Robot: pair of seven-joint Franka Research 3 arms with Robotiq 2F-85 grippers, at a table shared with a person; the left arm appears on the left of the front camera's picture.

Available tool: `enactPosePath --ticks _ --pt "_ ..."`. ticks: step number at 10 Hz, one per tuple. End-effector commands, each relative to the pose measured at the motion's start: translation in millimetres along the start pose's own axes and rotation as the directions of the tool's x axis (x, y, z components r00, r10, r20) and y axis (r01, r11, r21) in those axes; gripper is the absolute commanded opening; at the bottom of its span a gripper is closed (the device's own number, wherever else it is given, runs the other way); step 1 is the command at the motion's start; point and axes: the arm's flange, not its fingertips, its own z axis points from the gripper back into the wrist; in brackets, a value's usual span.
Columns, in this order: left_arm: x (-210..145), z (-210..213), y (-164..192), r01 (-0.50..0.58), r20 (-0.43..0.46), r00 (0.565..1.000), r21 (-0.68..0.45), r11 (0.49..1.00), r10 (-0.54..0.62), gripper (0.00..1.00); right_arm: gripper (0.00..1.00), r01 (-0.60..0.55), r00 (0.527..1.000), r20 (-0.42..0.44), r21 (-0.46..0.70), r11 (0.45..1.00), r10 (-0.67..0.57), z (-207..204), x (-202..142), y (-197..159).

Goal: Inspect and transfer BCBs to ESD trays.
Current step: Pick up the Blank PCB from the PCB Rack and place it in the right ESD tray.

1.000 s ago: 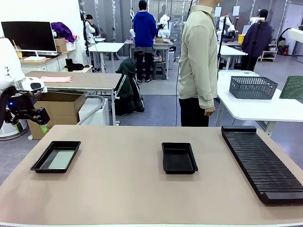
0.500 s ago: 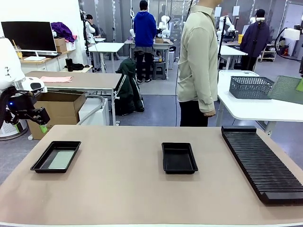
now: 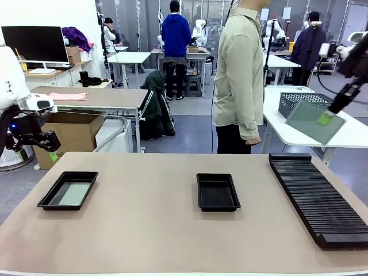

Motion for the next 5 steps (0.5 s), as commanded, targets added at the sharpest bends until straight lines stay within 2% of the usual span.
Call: enactPosePath --ticks 1,3,5 --pt "-0.6 -0.9 0.8 -0.002 0.004 1.0 0.002 1.0 0.002 1.0 0.02 0.159 0.981 0.108 0.013 0.987 -0.16 -34.4 14.9 22.0" --pt "-0.6 -0.9 0.8 -0.002 0.004 1.0 0.002 1.0 0.002 1.0 0.02 0.299 0.94 0.144 0.083 0.951 -0.308 -70.8 28.3 41.7" --pt "-0.6 -0.9 0.8 -0.002 0.004 1.0 0.002 1.0 0.002 1.0 0.02 0.42 0.886 0.136 0.166 0.892 -0.443 -103.8 41.3 55.4"
